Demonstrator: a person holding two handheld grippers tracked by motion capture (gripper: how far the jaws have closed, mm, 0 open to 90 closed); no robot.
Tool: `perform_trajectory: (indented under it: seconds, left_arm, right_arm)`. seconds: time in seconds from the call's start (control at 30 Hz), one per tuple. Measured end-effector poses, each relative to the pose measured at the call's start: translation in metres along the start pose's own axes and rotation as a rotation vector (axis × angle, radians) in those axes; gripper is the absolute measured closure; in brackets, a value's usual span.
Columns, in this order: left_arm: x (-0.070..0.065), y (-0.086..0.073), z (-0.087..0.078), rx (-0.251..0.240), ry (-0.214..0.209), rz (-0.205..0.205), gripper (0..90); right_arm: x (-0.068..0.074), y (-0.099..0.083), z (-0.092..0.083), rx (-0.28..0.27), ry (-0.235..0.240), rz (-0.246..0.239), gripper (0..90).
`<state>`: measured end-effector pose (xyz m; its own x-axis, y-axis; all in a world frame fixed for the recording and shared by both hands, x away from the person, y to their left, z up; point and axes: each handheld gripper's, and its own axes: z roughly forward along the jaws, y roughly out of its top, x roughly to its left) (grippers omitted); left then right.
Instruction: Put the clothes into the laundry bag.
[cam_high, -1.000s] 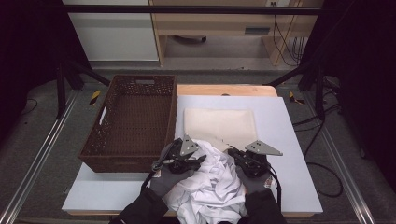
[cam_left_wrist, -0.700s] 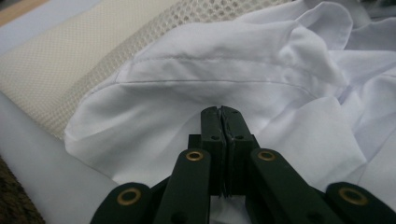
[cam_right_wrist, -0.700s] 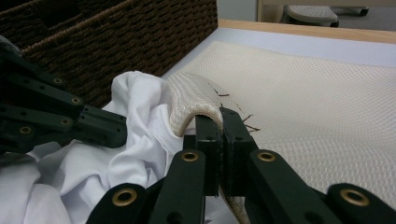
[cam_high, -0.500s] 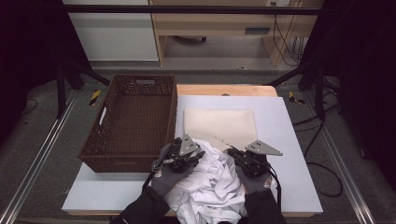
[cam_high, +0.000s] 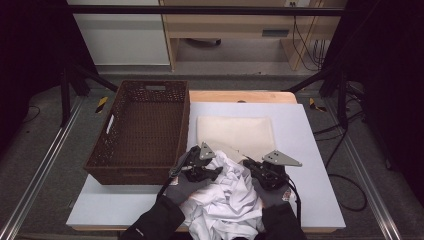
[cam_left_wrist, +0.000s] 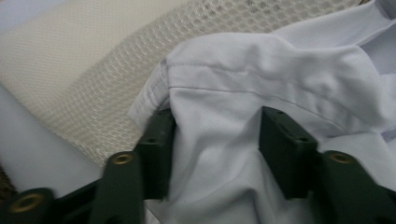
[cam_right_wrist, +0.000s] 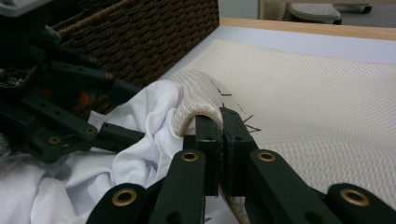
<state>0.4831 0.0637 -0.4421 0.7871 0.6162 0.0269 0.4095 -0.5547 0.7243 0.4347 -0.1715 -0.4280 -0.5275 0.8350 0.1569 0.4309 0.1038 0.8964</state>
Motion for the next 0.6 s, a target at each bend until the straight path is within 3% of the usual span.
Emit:
perform_trajectory:
  seconds: [0.13,0.17,0.27,0.43,0.5,0.6]
  left_arm:
    - [0.000,-0.002,0.001,0.007,-0.025,-0.017,76.3]
    - [-0.001,-0.002,-0.001,0.003,-0.021,-0.013,78.5]
    - [-0.008,-0.001,-0.012,-0.034,-0.011,0.008,81.9]
    - [-0.031,0.005,-0.035,-0.110,-0.070,0.059,82.4]
    - [-0.045,0.009,-0.037,-0.120,-0.103,0.090,82.4]
    - [-0.064,0.015,-0.030,-0.108,-0.112,0.142,82.4]
  right_arm:
    - [0.000,0.000,0.000,0.002,0.001,-0.001,87.7]
    - [0.000,0.000,0.000,0.001,0.001,-0.001,87.7]
    - [0.000,0.000,0.000,-0.004,0.002,0.003,87.7]
    - [0.000,0.000,0.000,-0.005,0.003,0.005,87.8]
    - [0.001,0.000,0.000,-0.007,0.004,0.008,87.7]
    - [0.001,0.001,0.000,-0.010,0.001,0.001,87.7]
